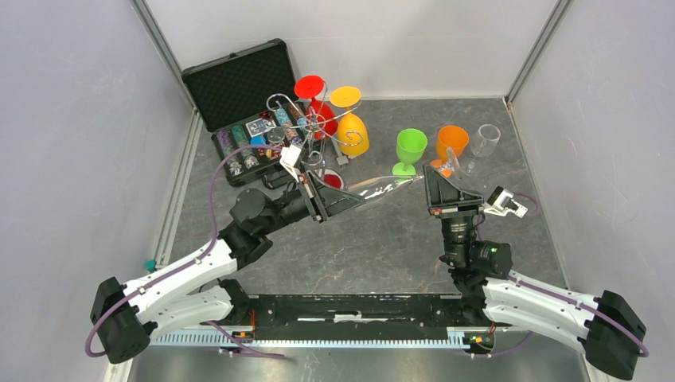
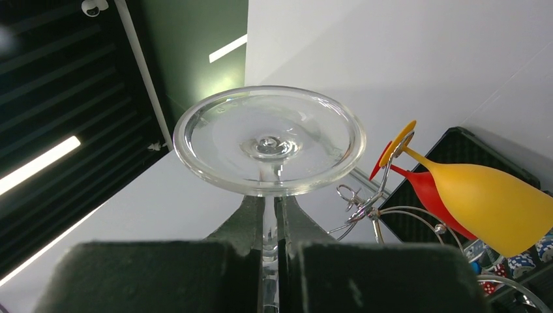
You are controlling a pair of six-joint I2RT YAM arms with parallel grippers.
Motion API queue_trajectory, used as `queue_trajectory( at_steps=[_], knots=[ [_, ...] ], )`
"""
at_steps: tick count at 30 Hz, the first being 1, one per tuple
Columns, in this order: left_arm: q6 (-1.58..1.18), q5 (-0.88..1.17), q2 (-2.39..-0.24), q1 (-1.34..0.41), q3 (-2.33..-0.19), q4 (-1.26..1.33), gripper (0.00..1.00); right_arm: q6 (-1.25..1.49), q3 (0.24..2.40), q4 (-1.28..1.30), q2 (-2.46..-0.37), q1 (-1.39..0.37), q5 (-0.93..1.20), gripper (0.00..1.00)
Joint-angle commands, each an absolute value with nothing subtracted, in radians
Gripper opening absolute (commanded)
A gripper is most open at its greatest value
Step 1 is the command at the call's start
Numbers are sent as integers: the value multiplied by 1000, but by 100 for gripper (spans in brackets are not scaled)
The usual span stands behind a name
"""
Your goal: Take the wine glass off the wine glass rack
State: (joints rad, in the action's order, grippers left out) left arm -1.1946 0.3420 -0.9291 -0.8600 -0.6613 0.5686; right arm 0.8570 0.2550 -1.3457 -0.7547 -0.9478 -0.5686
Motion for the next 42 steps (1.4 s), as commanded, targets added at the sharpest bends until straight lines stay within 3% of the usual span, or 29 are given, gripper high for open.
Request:
queue_trajectory(
  at_steps=[1, 6, 11, 12, 14, 20, 23, 25, 32, 37, 42],
  knots=[
    [-1123, 298, -956, -859, -719, 641, 24, 875, 250, -1316, -768, -954, -530, 0],
    [-1118, 285, -954, -859, -717, 642, 23, 882, 245, -1307, -767, -954, -536, 0],
    [-1111, 273, -953, -859, -718, 631, 2, 882, 249, -1288, -760, -955, -535, 0],
    [-1105, 271, -953, -859, -721, 624, 2, 880, 250, -1270, -756, -954, -534, 2],
    [-1086, 257, -947, -859, -728, 597, 2, 874, 255, -1227, -747, -954, -537, 13],
    [-948, 177, -911, -859, -798, 361, 2, 838, 278, -971, -671, -955, -567, 58],
    [-872, 163, -923, -859, -864, 215, 2, 822, 305, -779, -630, -955, -579, 74],
    [-817, 158, -948, -859, -927, 67, 2, 804, 313, -646, -595, -954, -589, 79],
    [-676, 152, -1073, -863, -1115, -286, 2, 730, 333, -177, -440, -954, -688, 81],
    [-563, 92, -1194, -904, -1284, -488, 2, 631, 443, 141, -369, -954, -877, 74],
    [-459, 14, -1391, -966, -1521, -682, 2, 491, 584, 284, -379, -954, -1013, 70]
  ],
)
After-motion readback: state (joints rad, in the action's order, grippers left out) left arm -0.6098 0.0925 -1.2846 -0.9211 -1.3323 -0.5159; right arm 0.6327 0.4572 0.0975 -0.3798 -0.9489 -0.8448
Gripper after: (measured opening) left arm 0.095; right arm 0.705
